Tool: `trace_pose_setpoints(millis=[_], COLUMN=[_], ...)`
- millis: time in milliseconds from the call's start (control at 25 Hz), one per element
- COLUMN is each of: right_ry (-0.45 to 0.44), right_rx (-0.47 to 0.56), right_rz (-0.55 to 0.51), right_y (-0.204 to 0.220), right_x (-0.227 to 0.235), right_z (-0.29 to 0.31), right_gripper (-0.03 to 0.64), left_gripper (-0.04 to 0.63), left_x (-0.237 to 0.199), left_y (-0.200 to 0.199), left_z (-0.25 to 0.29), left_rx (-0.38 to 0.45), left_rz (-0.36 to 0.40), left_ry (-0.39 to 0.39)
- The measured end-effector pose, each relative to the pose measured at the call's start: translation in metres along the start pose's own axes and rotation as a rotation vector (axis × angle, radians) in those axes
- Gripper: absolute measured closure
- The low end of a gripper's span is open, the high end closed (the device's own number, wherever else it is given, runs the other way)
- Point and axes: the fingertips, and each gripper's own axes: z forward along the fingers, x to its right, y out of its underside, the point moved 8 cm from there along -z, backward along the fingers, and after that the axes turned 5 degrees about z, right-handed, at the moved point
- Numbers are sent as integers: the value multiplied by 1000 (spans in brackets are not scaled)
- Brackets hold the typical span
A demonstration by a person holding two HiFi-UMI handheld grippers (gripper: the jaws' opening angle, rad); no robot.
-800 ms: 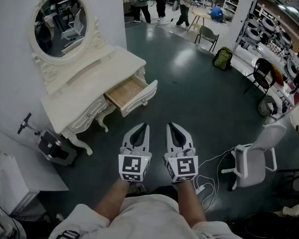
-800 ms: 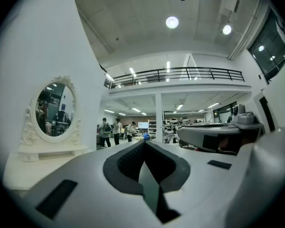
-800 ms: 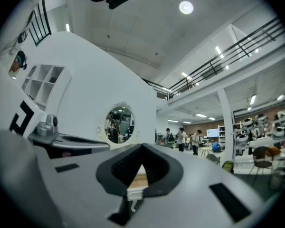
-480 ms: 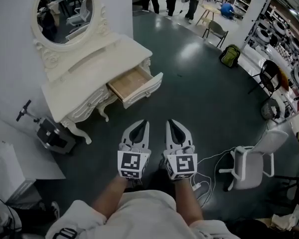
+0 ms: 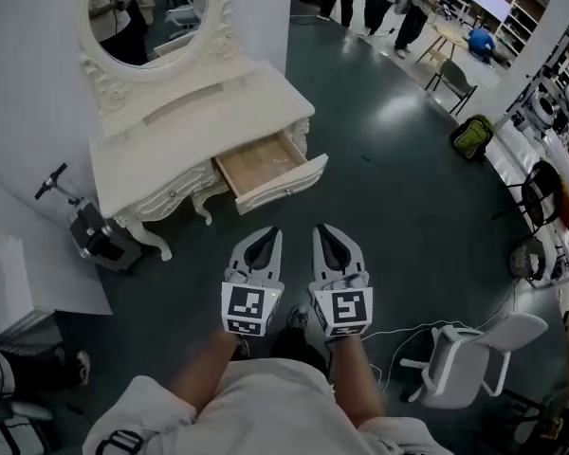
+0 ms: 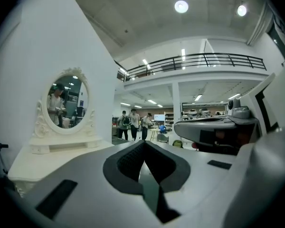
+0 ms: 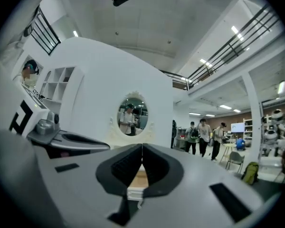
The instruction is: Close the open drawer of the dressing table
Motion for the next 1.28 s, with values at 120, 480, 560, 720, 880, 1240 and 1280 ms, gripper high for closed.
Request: trace_pose_setpoints(millis=[120,480,560,720,880,1240,1280], right_ry=[-70,-220,-238,-283,-314,-401,-412], right_rx=[-7,-7,-14,-37,-64,-155,-172], right_rz=[-24,-9,-3,-7,-11,-53,-58], right_y=[1,6,8,16,24,35,38], right_x=[28,98,105,113,120,133,133], right_z=[24,78,88,115,147,229,237], right_gripper=[601,601,601,601,601,601,601], left_gripper=[588,588,588,588,588,588,588], left_x=[4,8,3,-14,-35,-99,-107], left_y=[-1,2,3,11,19,38,42], left_z=[30,88,95,110,130,175,178], left_rx=[-9,-61,-72,-100,-120,-171,-184], left_rz=[1,-4,-2,-7,-11,-19,-17], left_ry=[-49,-194,-216,-259,-277,-278,-277])
